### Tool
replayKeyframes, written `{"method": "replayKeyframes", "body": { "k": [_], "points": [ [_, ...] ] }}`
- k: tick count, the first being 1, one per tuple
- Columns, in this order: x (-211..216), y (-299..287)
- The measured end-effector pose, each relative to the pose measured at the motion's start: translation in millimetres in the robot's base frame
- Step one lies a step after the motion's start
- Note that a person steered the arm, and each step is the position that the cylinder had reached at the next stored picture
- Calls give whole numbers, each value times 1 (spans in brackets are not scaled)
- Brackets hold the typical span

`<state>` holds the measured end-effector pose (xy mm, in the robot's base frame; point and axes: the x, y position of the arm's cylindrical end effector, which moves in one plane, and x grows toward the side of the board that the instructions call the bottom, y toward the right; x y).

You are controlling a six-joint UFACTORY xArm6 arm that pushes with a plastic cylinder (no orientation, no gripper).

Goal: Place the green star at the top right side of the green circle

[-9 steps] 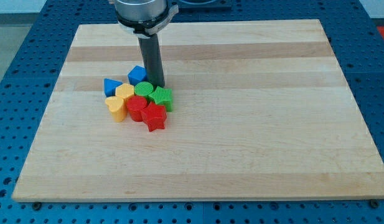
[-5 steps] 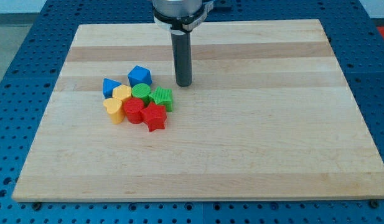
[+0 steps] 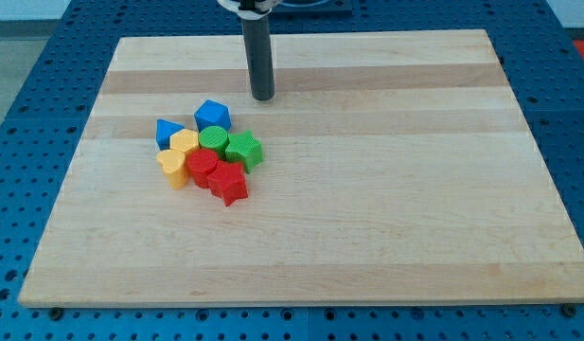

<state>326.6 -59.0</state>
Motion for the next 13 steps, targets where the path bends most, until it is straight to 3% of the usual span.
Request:
{"method": "replayKeyframes", "body": {
  "k": [2, 3, 4, 6, 13],
  "points": [
    [108, 78],
    [160, 77],
    [174, 32],
    [161, -7],
    [136, -13]
  ]
}}
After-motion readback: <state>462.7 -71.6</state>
